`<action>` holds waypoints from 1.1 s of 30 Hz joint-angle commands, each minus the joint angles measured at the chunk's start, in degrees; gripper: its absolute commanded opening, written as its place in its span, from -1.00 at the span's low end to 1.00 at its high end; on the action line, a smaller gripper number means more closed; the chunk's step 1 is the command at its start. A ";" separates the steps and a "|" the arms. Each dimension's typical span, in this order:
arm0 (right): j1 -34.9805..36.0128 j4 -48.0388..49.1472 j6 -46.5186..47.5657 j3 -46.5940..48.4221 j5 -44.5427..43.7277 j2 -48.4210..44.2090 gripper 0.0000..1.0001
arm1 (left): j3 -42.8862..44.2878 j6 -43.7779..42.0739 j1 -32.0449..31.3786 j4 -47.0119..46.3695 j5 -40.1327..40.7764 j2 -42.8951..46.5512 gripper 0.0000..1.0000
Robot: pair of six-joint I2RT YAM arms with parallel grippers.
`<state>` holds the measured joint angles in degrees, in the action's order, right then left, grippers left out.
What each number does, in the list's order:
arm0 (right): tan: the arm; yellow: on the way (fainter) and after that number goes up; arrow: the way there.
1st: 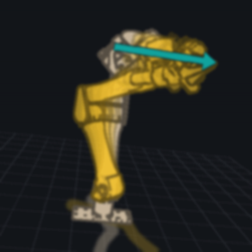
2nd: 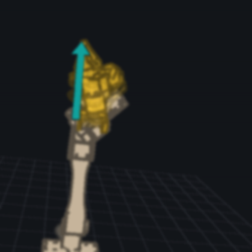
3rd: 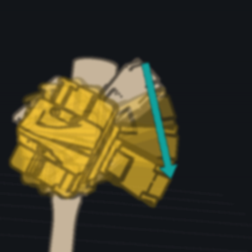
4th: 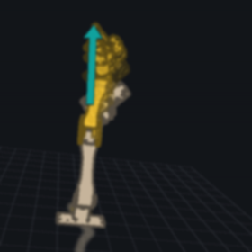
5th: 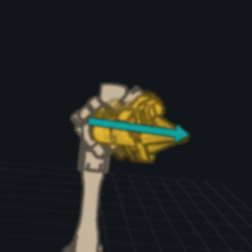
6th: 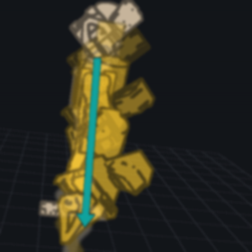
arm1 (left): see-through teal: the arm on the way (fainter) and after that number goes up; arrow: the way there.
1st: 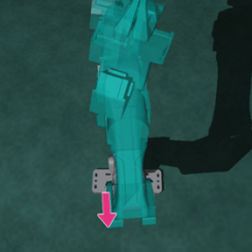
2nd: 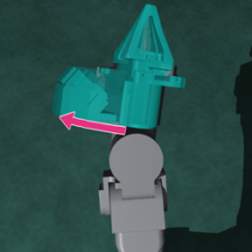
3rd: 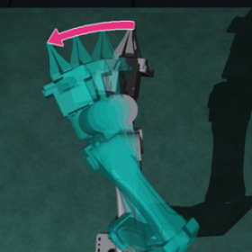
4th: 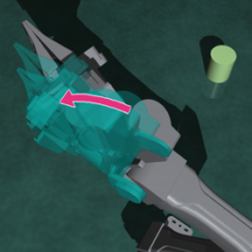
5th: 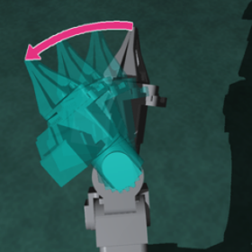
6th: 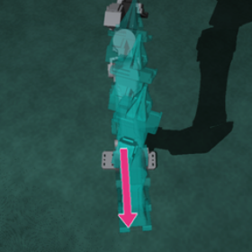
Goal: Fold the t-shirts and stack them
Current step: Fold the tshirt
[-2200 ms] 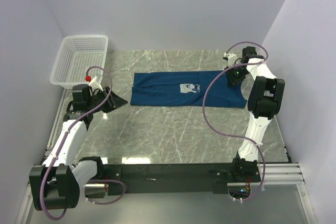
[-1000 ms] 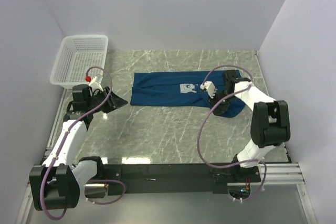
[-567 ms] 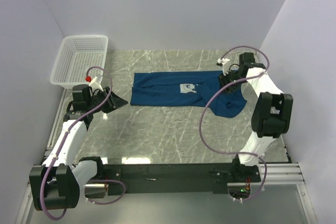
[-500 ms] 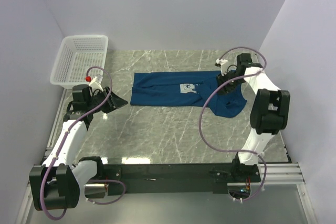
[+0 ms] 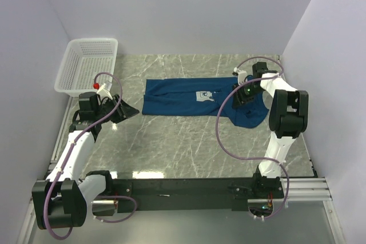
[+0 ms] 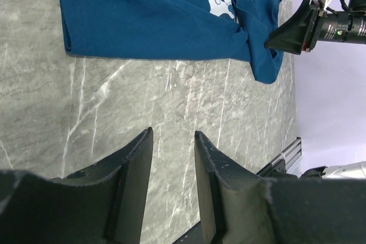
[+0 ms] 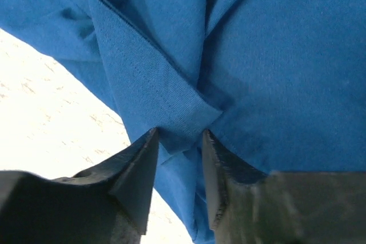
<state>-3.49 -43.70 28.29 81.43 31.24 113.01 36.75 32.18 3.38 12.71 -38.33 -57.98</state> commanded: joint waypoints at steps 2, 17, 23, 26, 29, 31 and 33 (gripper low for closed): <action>0.06 1.52 -1.93 2.94 2.06 0.45 -0.24 | -0.10 -0.72 0.31 -2.25 -1.40 0.58 -0.18; 0.06 3.89 -1.23 5.93 -4.00 -2.53 -0.83 | -0.10 -0.63 0.40 -2.34 -1.40 0.50 -0.18; 0.06 4.77 -1.58 8.30 -5.58 -1.57 -0.74 | -0.19 -0.63 0.40 -2.25 -1.40 0.58 -0.18; 0.06 5.21 -1.40 9.54 -6.46 -0.52 -0.74 | -0.10 -0.72 0.40 -2.34 -1.40 0.32 -0.18; -0.03 5.38 -1.22 11.12 -7.34 1.06 -0.74 | -0.01 -0.72 0.40 -2.25 -1.31 0.32 -0.18; -0.03 5.65 -1.22 12.26 -7.78 1.86 -0.74 | -0.10 -0.72 0.40 -2.16 -1.23 0.32 -0.18; 0.06 5.91 -1.31 13.05 -8.65 3.09 -0.74 | -0.10 -0.72 0.40 -2.25 -1.31 0.15 -0.18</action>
<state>-3.51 -39.97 26.65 91.44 24.53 114.63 36.75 32.16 3.49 12.71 -38.33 -57.98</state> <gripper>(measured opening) 0.131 0.408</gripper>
